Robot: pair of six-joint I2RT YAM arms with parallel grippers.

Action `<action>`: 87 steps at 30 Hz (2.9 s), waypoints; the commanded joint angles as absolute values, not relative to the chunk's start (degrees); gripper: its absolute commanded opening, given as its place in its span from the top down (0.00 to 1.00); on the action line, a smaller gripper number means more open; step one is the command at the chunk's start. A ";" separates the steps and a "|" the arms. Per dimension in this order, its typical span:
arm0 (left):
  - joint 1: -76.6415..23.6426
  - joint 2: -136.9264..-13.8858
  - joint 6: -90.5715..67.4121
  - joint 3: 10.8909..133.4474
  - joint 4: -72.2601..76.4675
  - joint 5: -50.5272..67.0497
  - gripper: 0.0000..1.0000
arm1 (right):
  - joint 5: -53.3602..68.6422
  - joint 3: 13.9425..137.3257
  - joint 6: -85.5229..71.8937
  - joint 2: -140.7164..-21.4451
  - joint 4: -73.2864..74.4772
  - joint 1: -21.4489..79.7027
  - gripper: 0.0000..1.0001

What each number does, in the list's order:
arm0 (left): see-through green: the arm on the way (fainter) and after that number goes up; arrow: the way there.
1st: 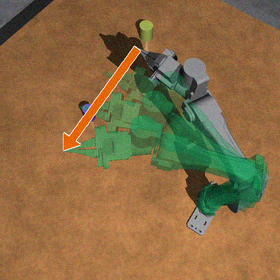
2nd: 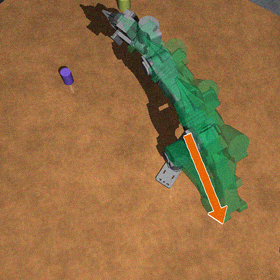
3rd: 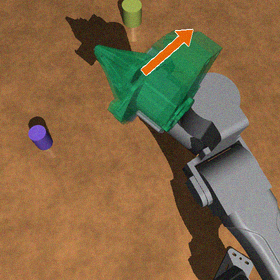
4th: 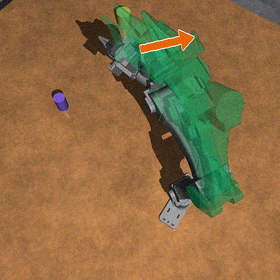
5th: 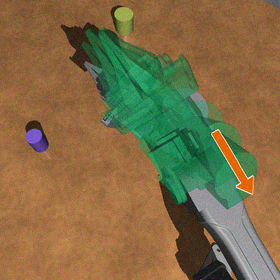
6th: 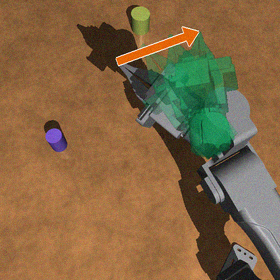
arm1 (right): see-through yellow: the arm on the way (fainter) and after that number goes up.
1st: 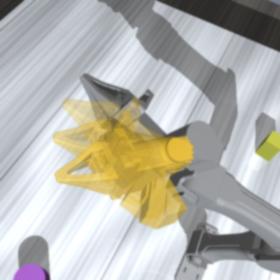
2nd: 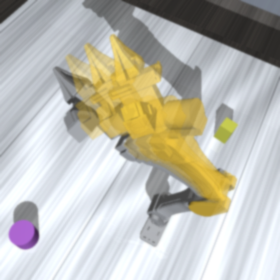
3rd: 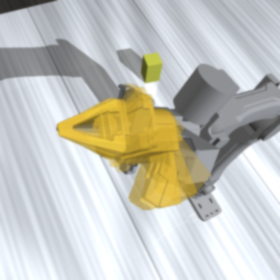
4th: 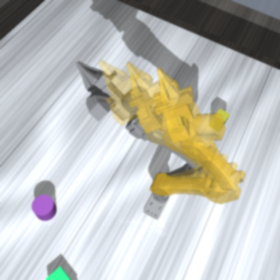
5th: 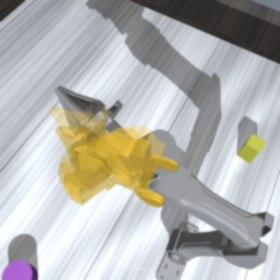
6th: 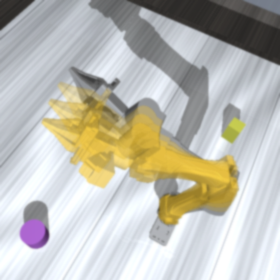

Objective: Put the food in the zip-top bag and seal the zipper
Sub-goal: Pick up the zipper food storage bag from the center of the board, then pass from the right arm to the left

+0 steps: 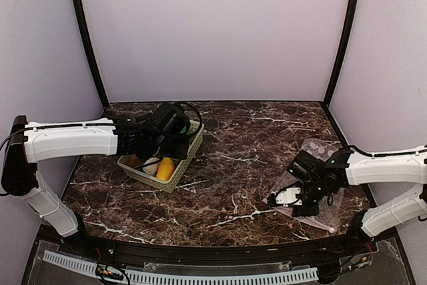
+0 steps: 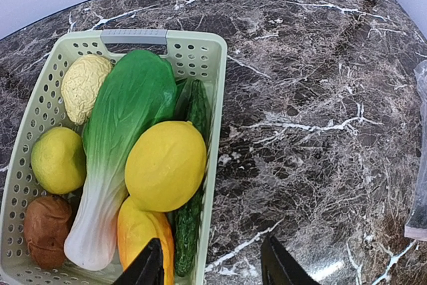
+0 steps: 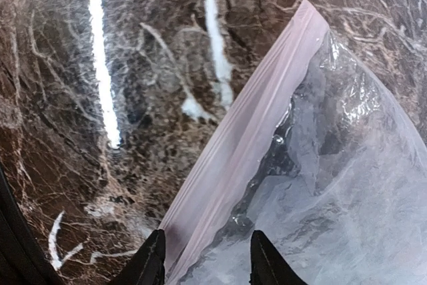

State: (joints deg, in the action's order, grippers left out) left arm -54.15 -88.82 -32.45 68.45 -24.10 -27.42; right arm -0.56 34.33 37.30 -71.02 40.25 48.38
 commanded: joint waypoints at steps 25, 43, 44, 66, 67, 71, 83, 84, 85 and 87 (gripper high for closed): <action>-62.76 -91.74 -35.01 64.25 13.13 -24.00 0.31 | -6.12 62.07 31.59 -77.33 25.79 39.12 1.00; -63.33 -110.01 -44.12 79.49 22.65 -22.21 0.32 | 3.20 72.42 19.62 -84.74 26.01 39.37 1.00; -63.30 -110.91 -45.07 80.80 20.87 -22.57 0.32 | 3.44 72.42 19.36 -84.71 26.02 39.37 1.00; -59.07 -118.54 -48.61 77.84 34.65 -24.30 0.73 | 0.80 74.27 18.54 -83.10 27.07 39.08 1.00; -58.87 -118.62 -47.55 77.55 36.85 -23.83 0.84 | 0.83 74.19 18.60 -83.27 27.07 39.07 1.00; -59.01 -118.88 -43.16 76.87 44.23 -20.95 0.99 | 0.18 74.08 18.33 -85.89 27.57 39.10 1.00; -61.49 -118.14 -43.27 75.31 50.25 -23.80 0.99 | -5.75 76.19 15.14 -89.58 27.65 38.97 0.51; -61.59 -118.02 -43.60 75.03 50.66 -24.07 0.99 | -6.33 76.01 14.82 -89.57 27.49 38.89 0.51; -61.74 -117.94 -43.82 74.83 51.23 -24.74 0.99 | -6.72 75.64 14.65 -89.45 27.17 38.81 0.52; -61.93 -117.73 -44.20 74.48 51.61 -25.54 0.99 | -7.49 75.11 14.23 -89.03 26.63 38.40 0.57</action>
State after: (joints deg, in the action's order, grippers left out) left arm -61.25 -119.39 -43.94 75.99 48.03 -23.20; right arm -4.78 74.59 16.10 -89.25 27.59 38.94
